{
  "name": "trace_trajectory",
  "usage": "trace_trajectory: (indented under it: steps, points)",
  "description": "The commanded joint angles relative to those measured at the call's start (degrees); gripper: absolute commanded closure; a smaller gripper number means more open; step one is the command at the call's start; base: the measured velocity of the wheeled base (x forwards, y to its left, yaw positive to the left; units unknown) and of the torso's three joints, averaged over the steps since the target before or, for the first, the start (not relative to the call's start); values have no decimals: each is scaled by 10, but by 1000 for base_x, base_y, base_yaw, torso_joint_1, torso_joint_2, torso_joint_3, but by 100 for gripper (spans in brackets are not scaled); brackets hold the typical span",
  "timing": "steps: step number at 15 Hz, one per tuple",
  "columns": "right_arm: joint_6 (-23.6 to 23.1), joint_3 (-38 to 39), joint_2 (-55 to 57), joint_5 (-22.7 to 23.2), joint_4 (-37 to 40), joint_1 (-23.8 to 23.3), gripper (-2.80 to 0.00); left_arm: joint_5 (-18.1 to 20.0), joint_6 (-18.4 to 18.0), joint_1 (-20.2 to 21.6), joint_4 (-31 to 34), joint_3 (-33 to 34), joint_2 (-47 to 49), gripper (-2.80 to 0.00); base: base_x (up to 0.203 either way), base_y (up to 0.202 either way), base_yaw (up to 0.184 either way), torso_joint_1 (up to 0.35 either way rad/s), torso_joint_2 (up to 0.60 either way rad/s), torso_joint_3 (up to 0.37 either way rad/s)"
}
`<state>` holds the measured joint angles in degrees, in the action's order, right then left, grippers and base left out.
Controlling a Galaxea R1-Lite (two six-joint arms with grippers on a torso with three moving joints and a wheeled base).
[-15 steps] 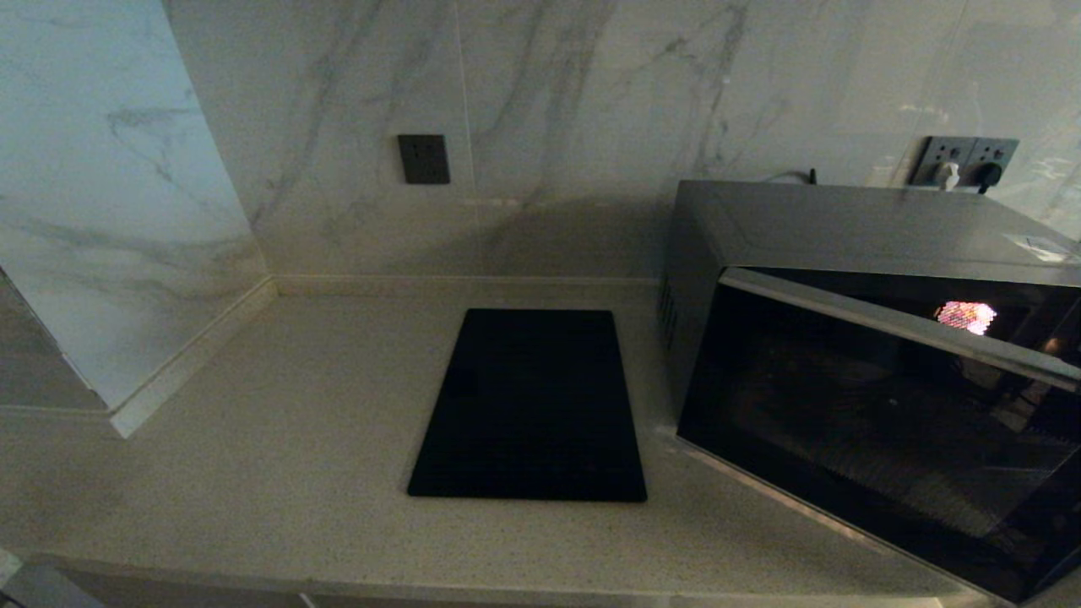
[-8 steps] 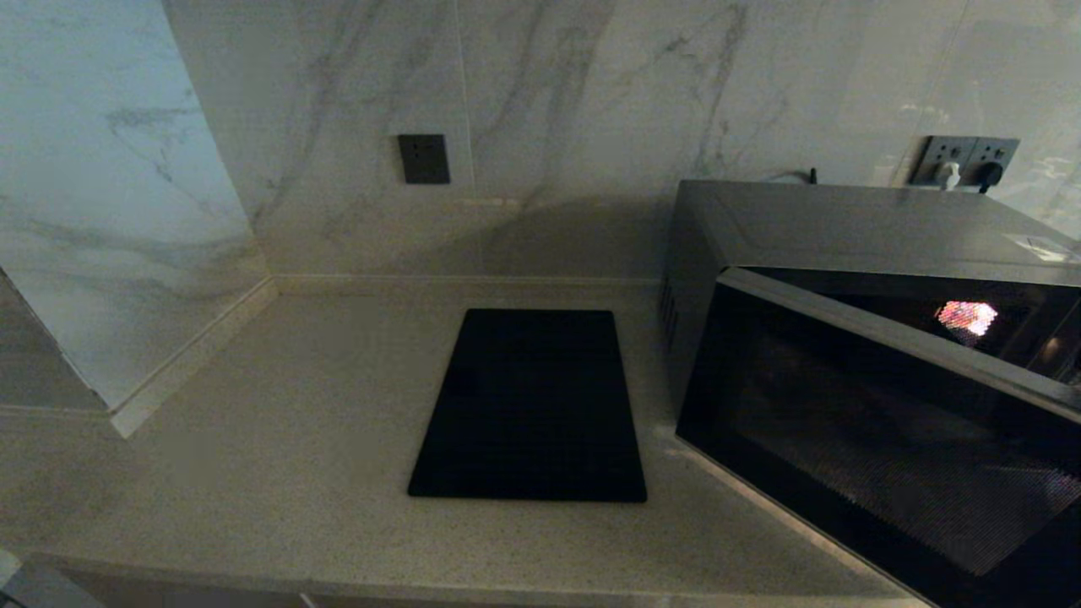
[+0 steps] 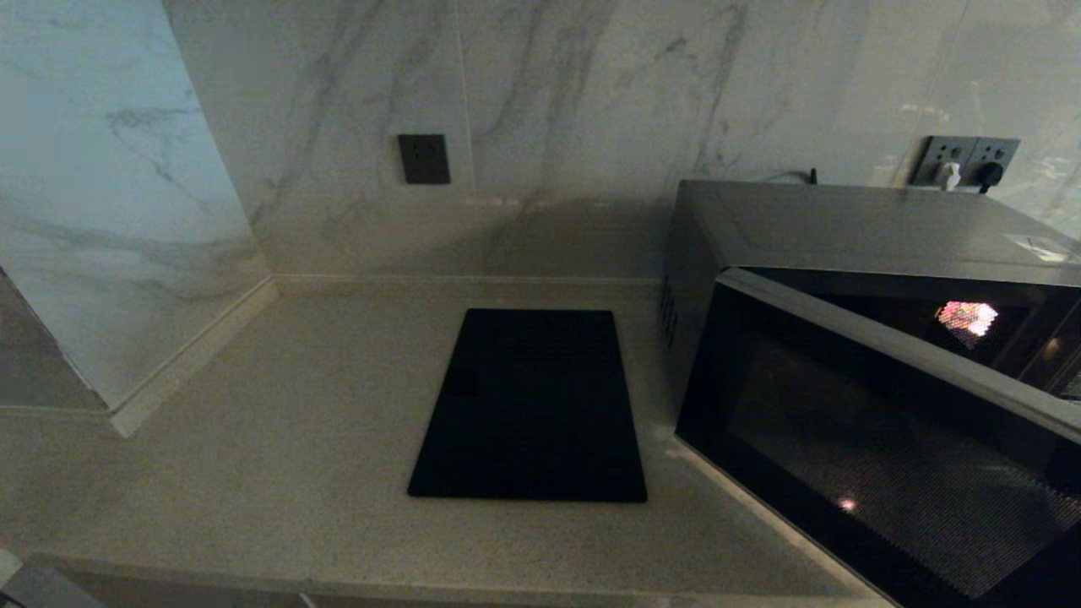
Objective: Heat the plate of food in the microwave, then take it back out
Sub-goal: Open the microwave oven
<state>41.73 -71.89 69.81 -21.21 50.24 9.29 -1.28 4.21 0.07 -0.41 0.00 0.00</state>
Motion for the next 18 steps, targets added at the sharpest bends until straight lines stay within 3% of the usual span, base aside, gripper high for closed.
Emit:
trace_trajectory:
  steps: [1, 5, 10, 18]
  points:
    - [15, -1, -15, 4, 27, 23, 0, 0, 0, 0, 0, 0, 1, 0, 0, 0, 0, 0, 0, 0]
    - [34, 0, -33, 17, 68, 55, 0, 0, 0, 0, 0, 0, 0, 0, 0, 0, 0, 0, 0, 0]
    - [38, -2, -62, 47, 96, 129, 0, 0, 0, 0, 0, 0, 0, 0, 0, 0, 0, 0, 0, 0]
    - [38, -13, -58, 205, 93, 178, 0, 0, 0, 0, 0, 0, 1, 0, 0, 0, 0, 0, 0, 0]
